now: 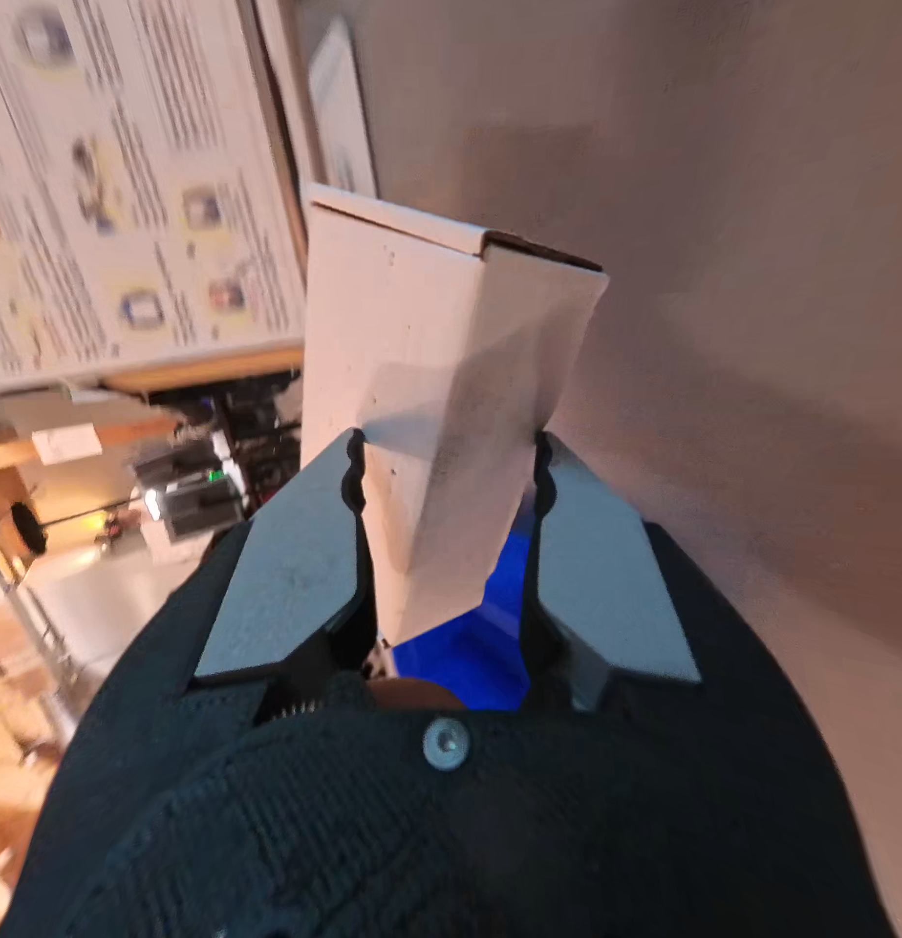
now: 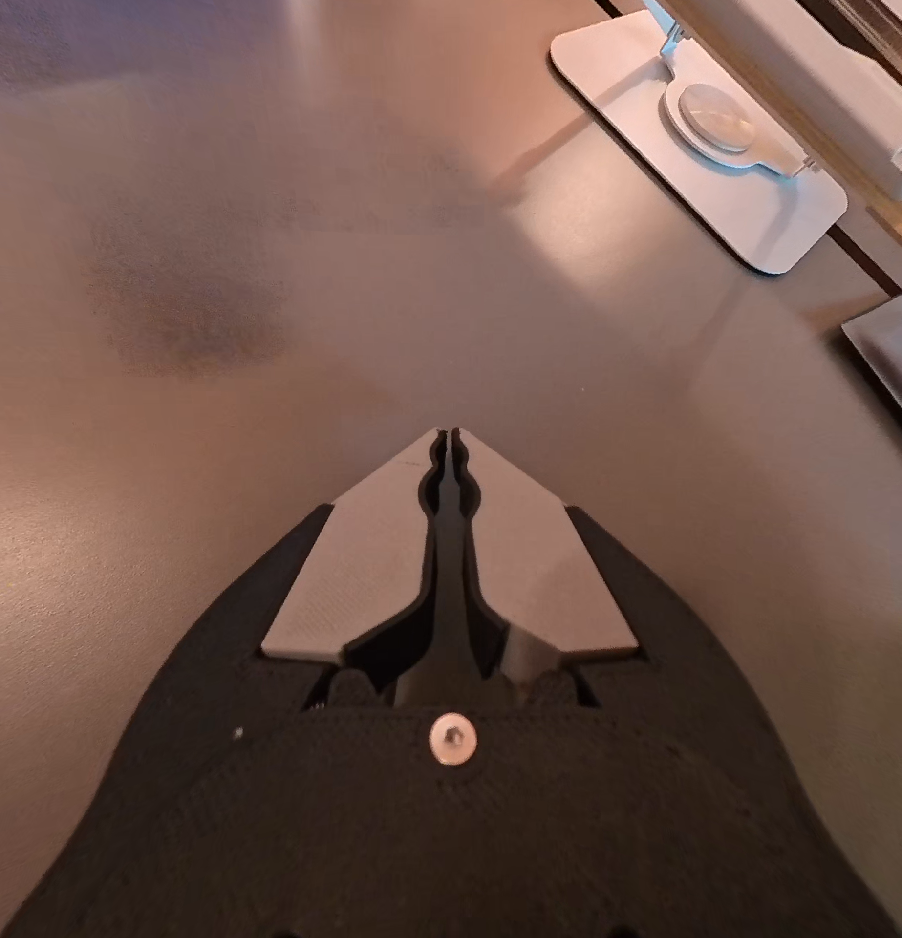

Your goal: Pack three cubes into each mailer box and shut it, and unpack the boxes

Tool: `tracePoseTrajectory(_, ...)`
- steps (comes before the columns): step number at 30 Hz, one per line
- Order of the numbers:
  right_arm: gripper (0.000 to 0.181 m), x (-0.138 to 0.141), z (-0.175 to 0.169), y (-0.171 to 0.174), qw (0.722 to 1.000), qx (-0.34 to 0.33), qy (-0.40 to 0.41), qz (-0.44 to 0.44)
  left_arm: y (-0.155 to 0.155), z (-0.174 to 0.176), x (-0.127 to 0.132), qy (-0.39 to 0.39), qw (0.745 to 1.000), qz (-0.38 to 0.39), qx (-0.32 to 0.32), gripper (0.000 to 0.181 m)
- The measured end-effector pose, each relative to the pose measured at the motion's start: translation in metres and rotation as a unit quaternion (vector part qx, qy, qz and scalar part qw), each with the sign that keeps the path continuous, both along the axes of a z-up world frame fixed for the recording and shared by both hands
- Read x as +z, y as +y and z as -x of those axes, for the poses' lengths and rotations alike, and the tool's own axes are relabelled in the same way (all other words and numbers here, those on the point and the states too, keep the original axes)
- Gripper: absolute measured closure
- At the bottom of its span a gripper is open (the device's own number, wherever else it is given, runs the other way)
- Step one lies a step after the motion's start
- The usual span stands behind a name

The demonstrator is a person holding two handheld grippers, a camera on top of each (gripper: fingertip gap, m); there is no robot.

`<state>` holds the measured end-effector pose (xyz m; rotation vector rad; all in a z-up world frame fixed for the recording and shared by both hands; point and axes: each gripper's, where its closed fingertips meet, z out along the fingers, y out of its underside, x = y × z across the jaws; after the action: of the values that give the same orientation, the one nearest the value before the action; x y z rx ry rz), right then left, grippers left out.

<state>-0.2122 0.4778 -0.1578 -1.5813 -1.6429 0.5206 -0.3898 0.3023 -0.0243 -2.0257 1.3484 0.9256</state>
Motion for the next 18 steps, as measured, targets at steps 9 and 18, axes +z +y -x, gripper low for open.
tracePoseTrajectory(9, 0.181, 0.005, -0.014, 0.028, 0.997, -0.074, 0.02, 0.028, 0.057, -0.128, -0.109, -0.19, 0.976, -0.074, 0.074, 0.113)
tracePoseTrajectory(18, 0.181, 0.01, -0.017, 0.032, 0.995, -0.081, 0.04, 0.043, 0.052, -0.105, -0.052, -0.446, 0.869, -0.172, 0.13, 0.132)
